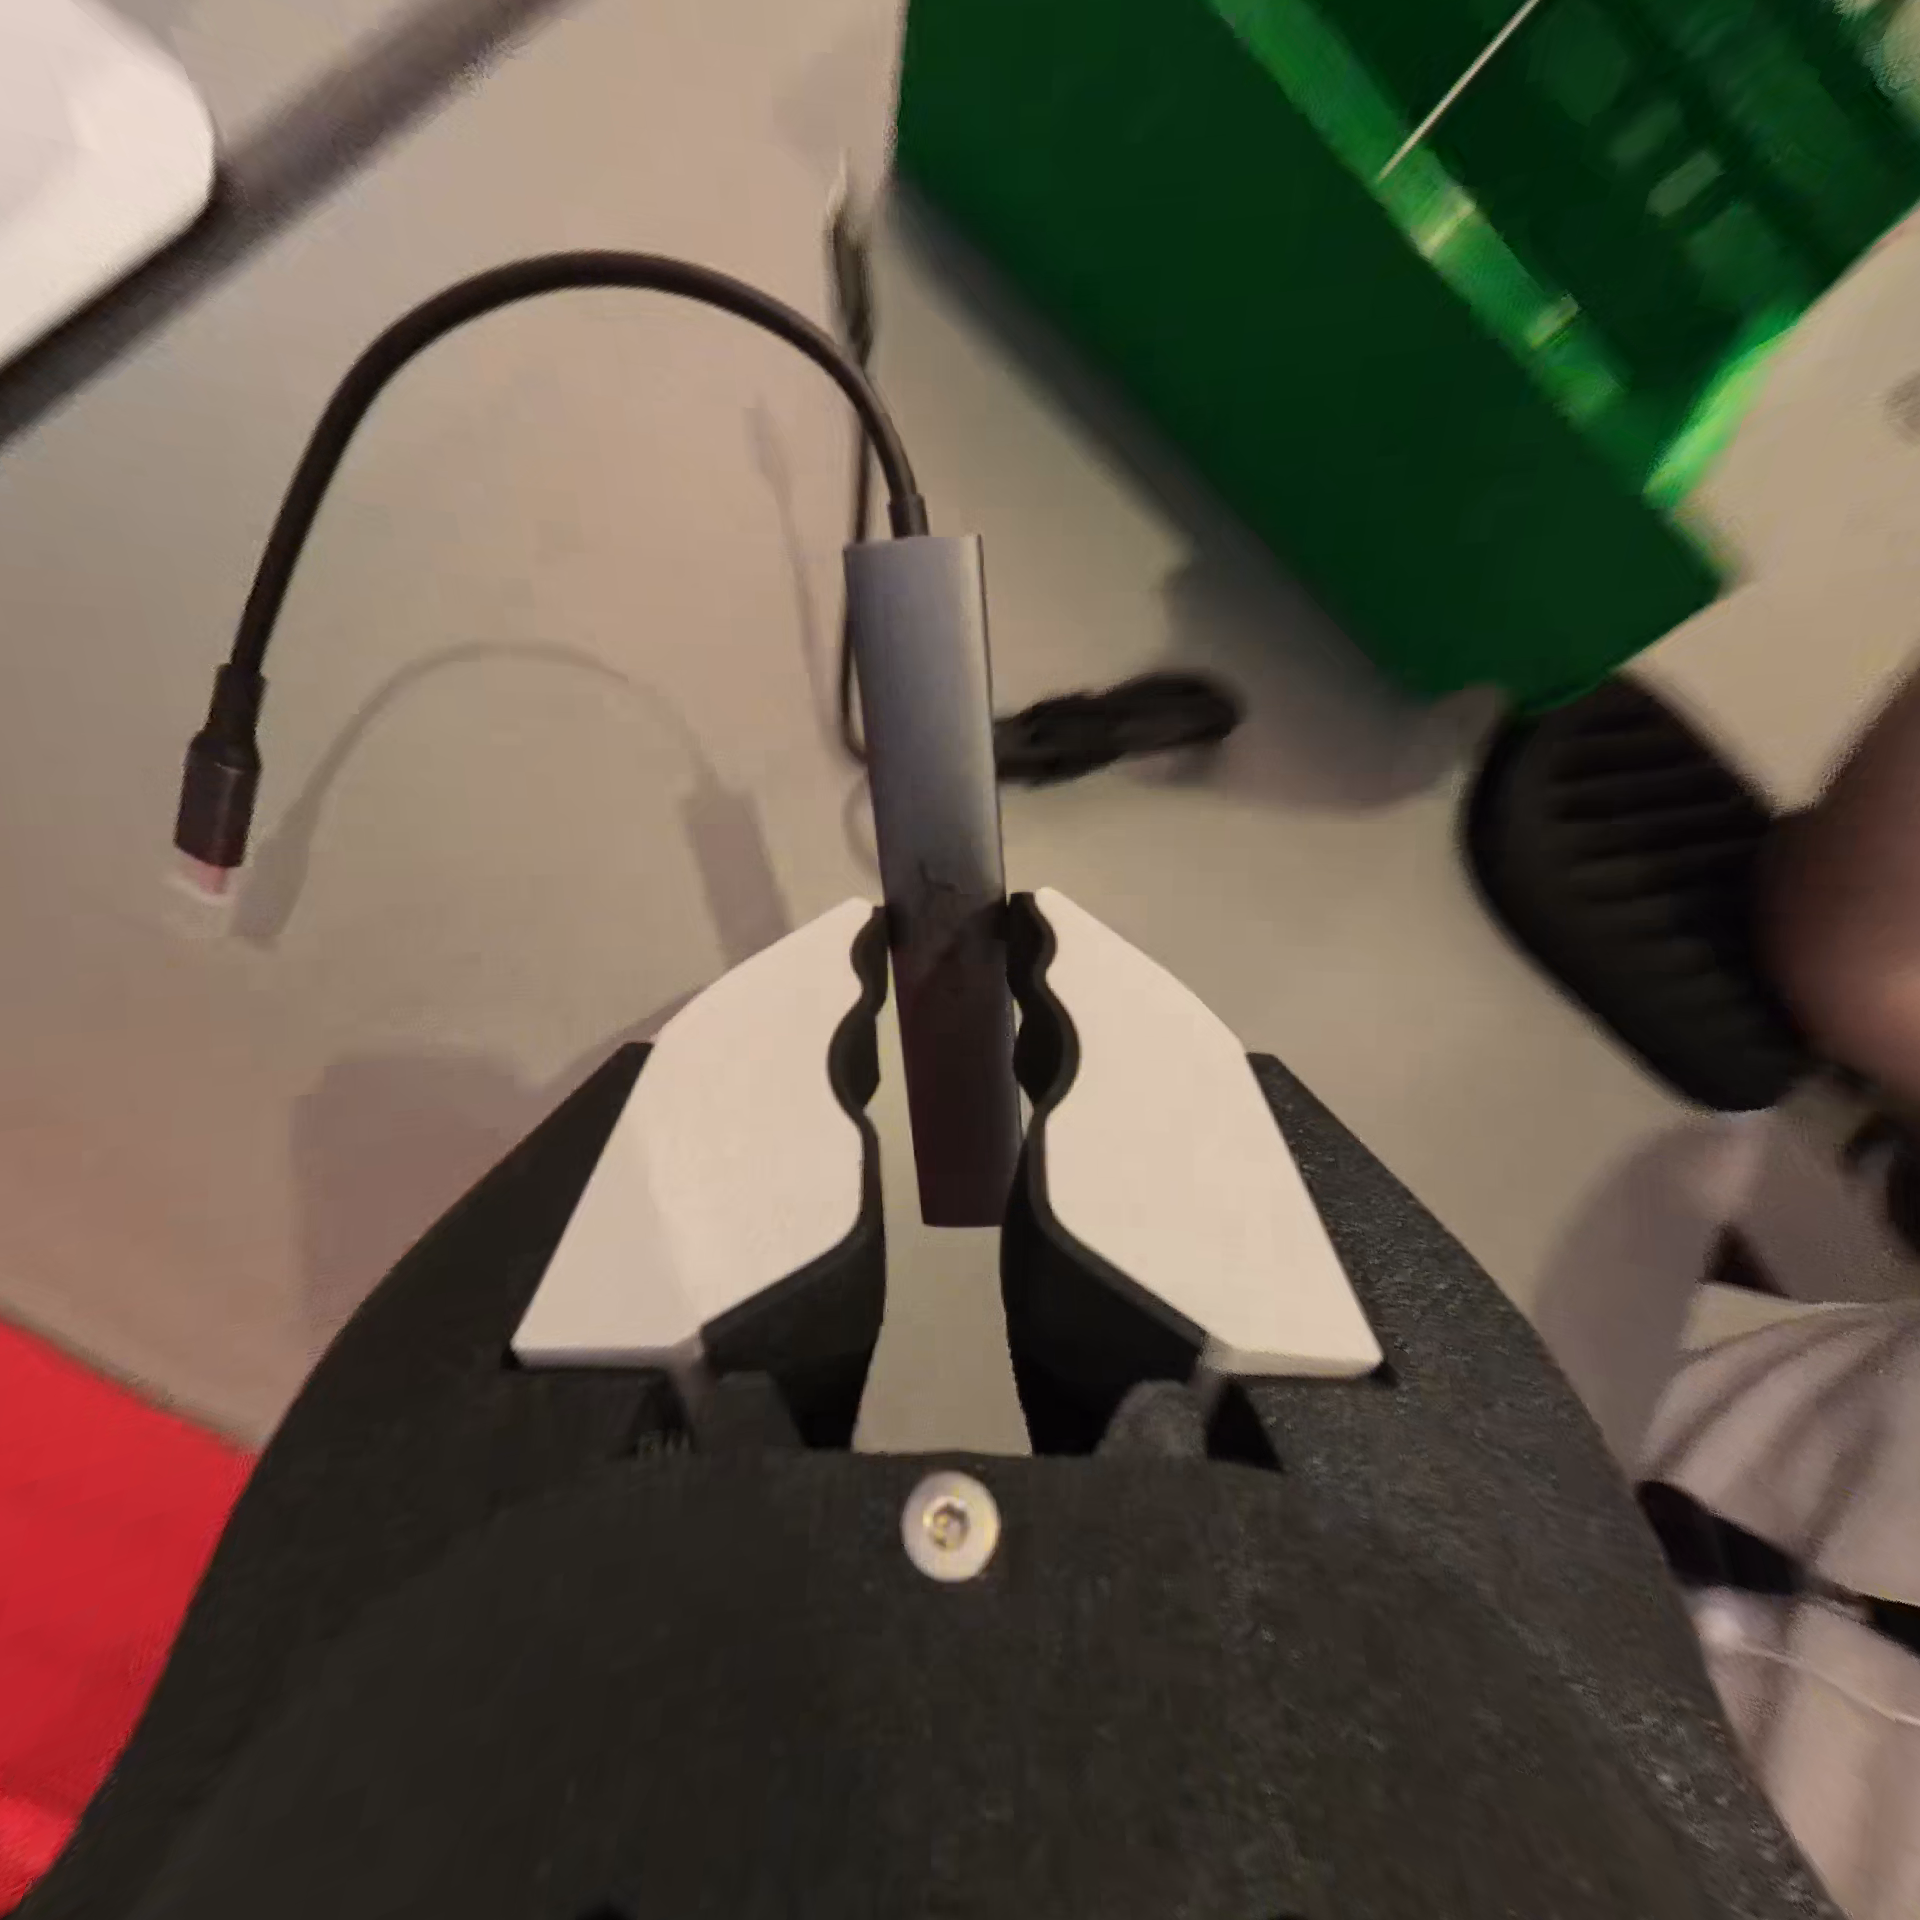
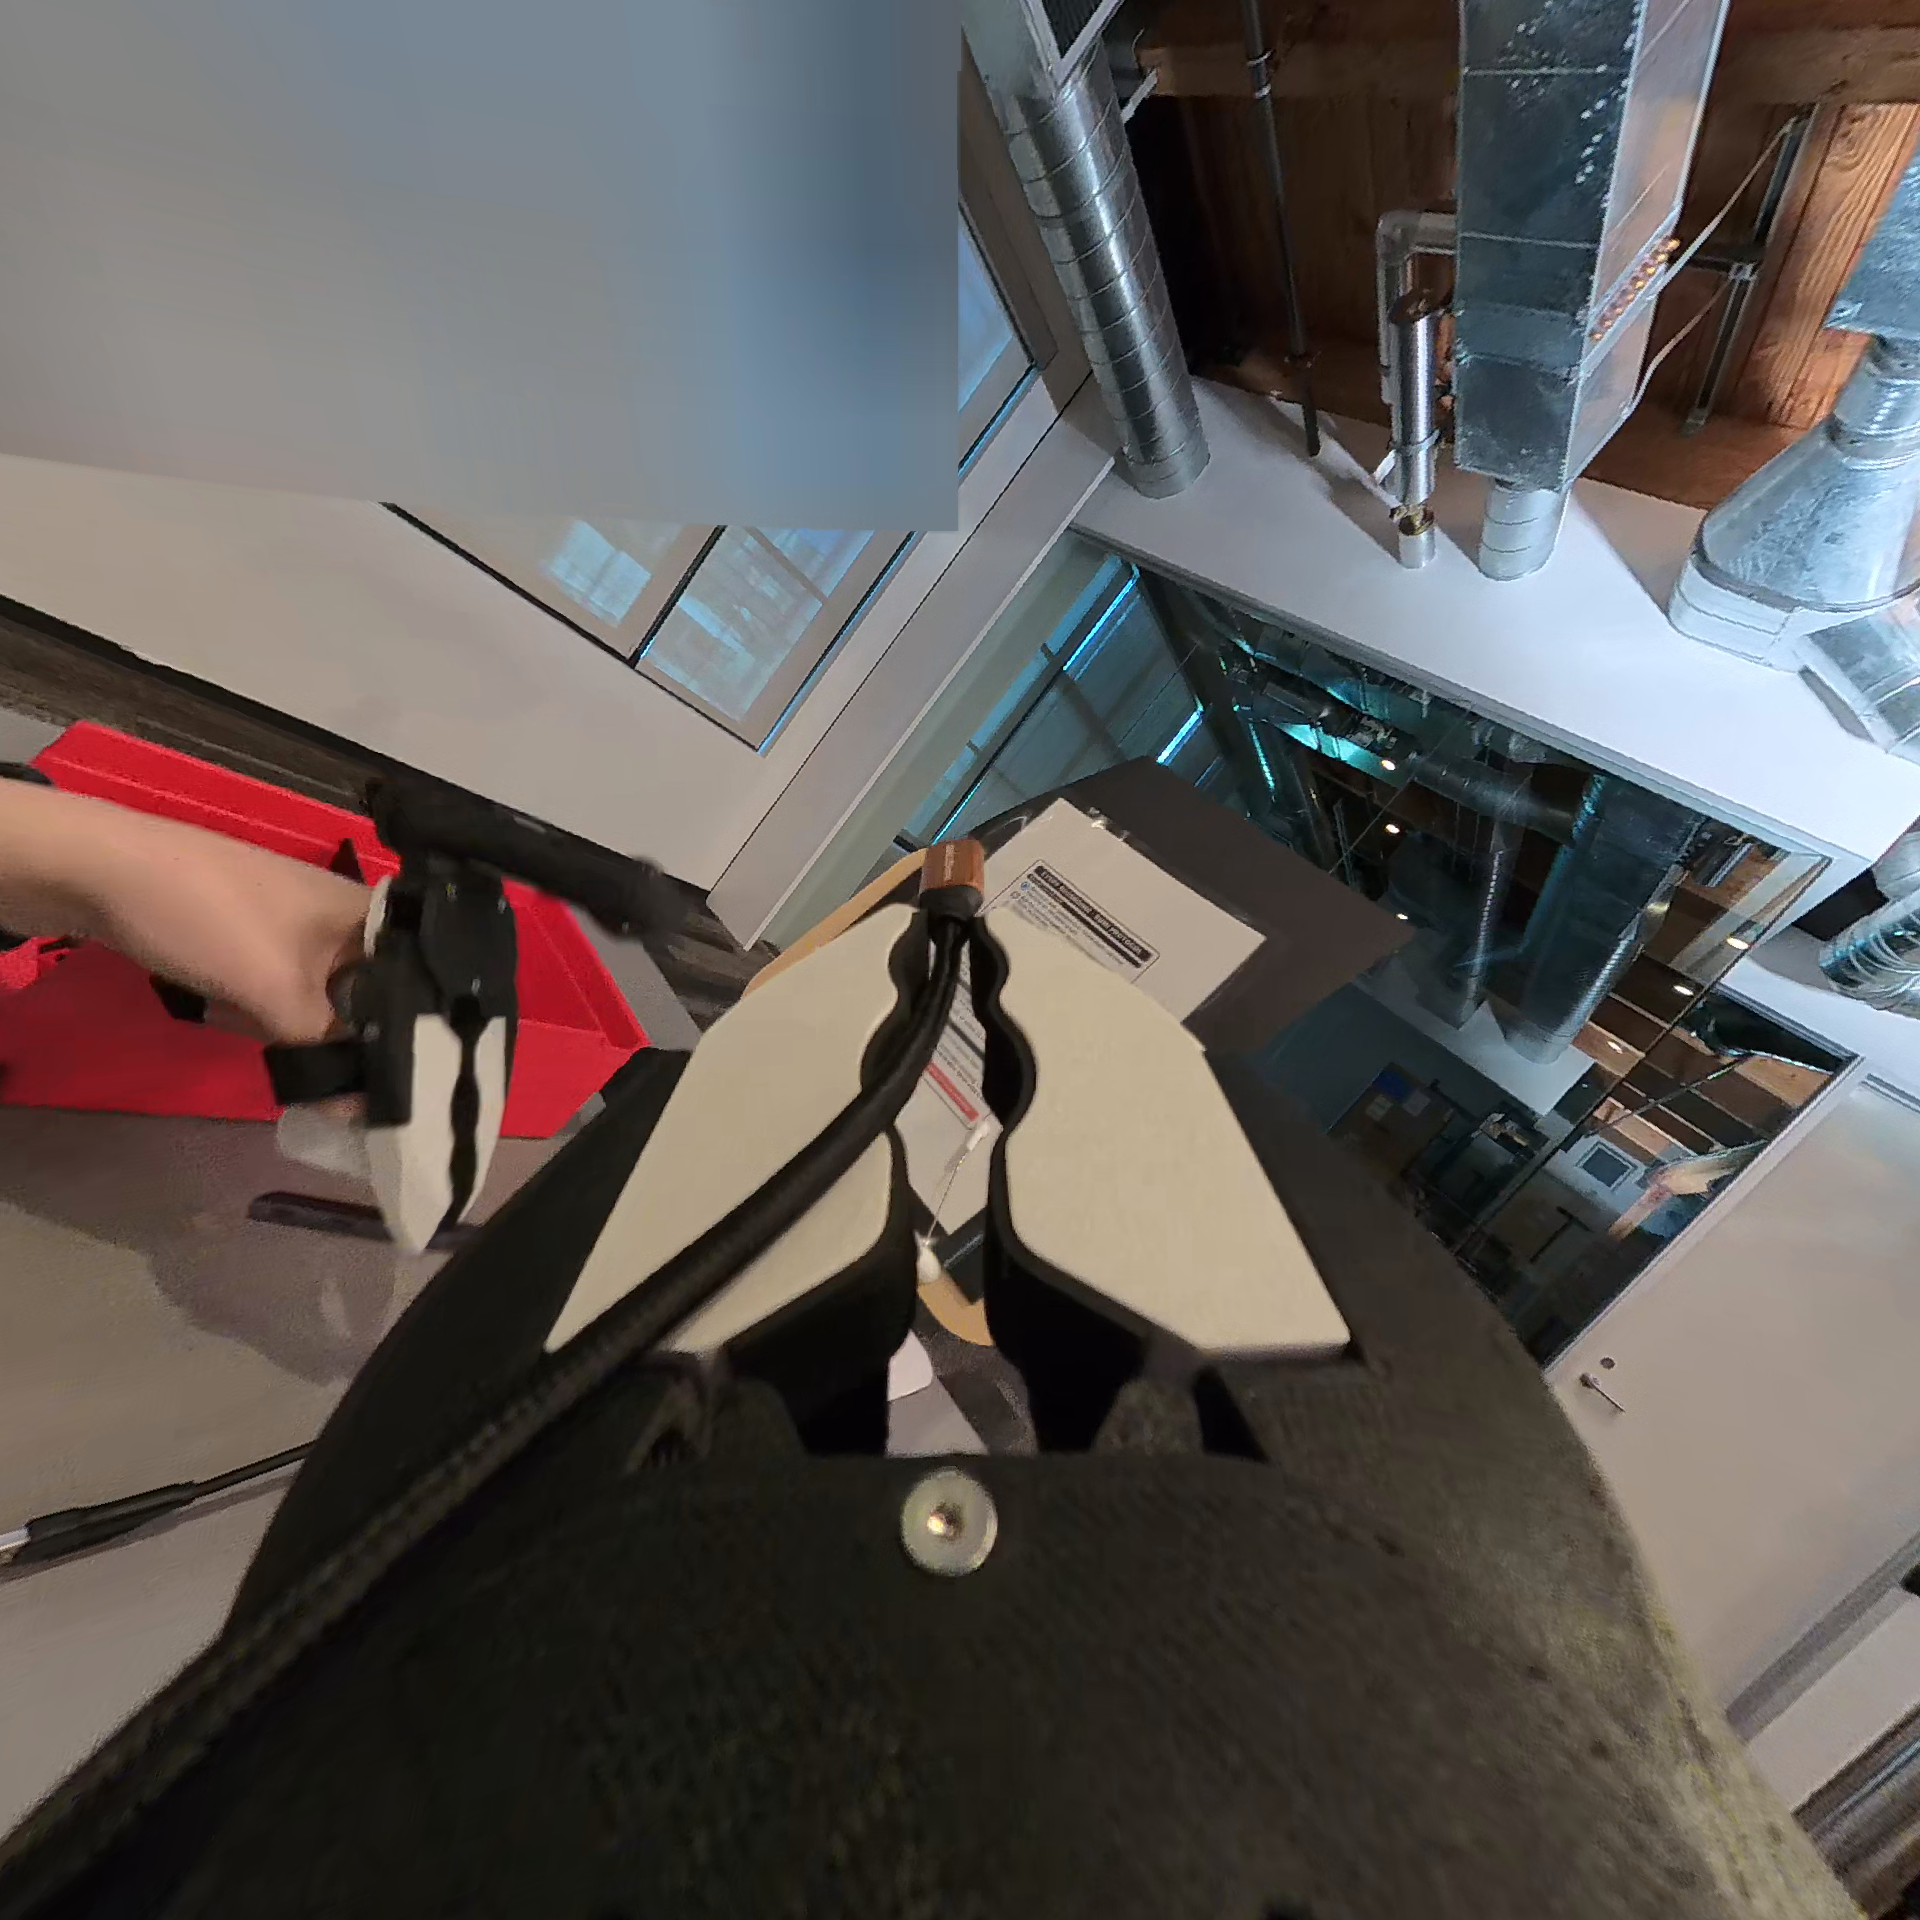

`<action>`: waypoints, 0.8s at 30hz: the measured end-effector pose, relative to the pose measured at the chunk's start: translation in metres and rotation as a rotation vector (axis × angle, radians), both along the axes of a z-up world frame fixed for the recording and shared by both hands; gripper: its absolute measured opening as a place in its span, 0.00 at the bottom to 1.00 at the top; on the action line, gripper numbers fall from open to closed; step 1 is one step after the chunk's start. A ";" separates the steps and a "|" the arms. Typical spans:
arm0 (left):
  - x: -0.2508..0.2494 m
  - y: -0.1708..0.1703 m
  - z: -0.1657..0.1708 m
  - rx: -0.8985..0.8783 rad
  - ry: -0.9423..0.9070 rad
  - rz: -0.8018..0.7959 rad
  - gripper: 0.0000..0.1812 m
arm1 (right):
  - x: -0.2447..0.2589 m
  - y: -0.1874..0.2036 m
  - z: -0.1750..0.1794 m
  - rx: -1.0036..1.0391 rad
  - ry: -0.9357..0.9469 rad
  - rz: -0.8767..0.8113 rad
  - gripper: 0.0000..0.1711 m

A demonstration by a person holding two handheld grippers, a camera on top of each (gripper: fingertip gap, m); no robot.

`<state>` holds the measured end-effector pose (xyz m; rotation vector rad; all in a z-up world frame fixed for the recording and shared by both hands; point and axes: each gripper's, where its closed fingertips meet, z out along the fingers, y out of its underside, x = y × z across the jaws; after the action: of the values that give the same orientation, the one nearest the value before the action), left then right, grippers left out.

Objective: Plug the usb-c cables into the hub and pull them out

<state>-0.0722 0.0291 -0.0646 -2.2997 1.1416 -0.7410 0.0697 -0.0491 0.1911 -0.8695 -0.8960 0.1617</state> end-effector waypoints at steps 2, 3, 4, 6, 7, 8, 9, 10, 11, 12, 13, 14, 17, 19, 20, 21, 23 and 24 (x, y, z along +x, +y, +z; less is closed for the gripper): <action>0.011 -0.006 0.033 -0.008 -0.200 -0.015 0.12 | -0.008 0.004 -0.005 -0.011 -0.027 -0.006 0.04; 0.014 -0.009 0.048 -0.015 -0.292 -0.021 0.12 | -0.013 0.006 -0.007 -0.019 -0.045 -0.009 0.05; 0.015 -0.011 0.061 -0.030 -0.372 -0.027 0.12 | -0.019 0.008 -0.011 -0.028 -0.065 -0.016 0.05; 0.014 -0.016 0.083 -0.034 -0.491 -0.049 0.12 | -0.033 0.014 -0.018 -0.042 -0.121 -0.039 0.04; 0.013 -0.017 0.091 -0.022 -0.531 -0.056 0.12 | -0.042 0.015 -0.023 -0.045 -0.156 -0.048 0.04; 0.011 -0.017 0.098 -0.004 -0.557 -0.058 0.12 | -0.051 0.016 -0.028 -0.046 -0.194 -0.053 0.05; 0.010 -0.017 0.104 0.026 -0.576 -0.056 0.12 | -0.060 0.016 -0.032 -0.038 -0.230 -0.061 0.05; 0.009 -0.017 0.109 0.063 -0.588 -0.060 0.12 | -0.070 0.016 -0.037 -0.030 -0.269 -0.071 0.05; 0.009 -0.017 0.113 0.096 -0.593 -0.061 0.12 | -0.078 0.017 -0.043 -0.023 -0.316 -0.087 0.04; 0.008 -0.018 0.117 0.127 -0.596 -0.062 0.12 | -0.086 0.020 -0.049 -0.013 -0.369 -0.116 0.04; 0.008 -0.018 0.121 0.157 -0.594 -0.062 0.12 | -0.092 0.022 -0.056 -0.004 -0.424 -0.145 0.04; 0.007 -0.018 0.124 0.185 -0.591 -0.056 0.12 | -0.097 0.025 -0.063 -0.001 -0.472 -0.168 0.05; 0.004 -0.018 0.129 0.255 -0.563 -0.041 0.12 | -0.107 0.030 -0.076 0.004 -0.555 -0.209 0.04; 0.002 -0.016 0.131 0.299 -0.539 -0.027 0.12 | -0.110 0.034 -0.082 0.002 -0.589 -0.233 0.04; 0.001 -0.016 0.132 0.318 -0.528 -0.023 0.12 | -0.111 0.035 -0.083 0.003 -0.593 -0.239 0.04; 0.001 -0.016 0.133 0.333 -0.520 -0.020 0.12 | -0.112 0.035 -0.083 -0.001 -0.587 -0.234 0.04; 0.002 -0.017 0.133 0.345 -0.513 -0.025 0.12 | -0.114 0.035 -0.081 -0.017 -0.558 -0.220 0.04; 0.002 -0.018 0.133 0.347 -0.512 -0.026 0.12 | -0.113 0.036 -0.079 -0.019 -0.543 -0.223 0.04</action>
<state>-0.0700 0.0115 0.0687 -1.6799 0.9679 -0.9814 -0.0437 -0.0132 0.1117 -1.0450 -1.2908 -0.2740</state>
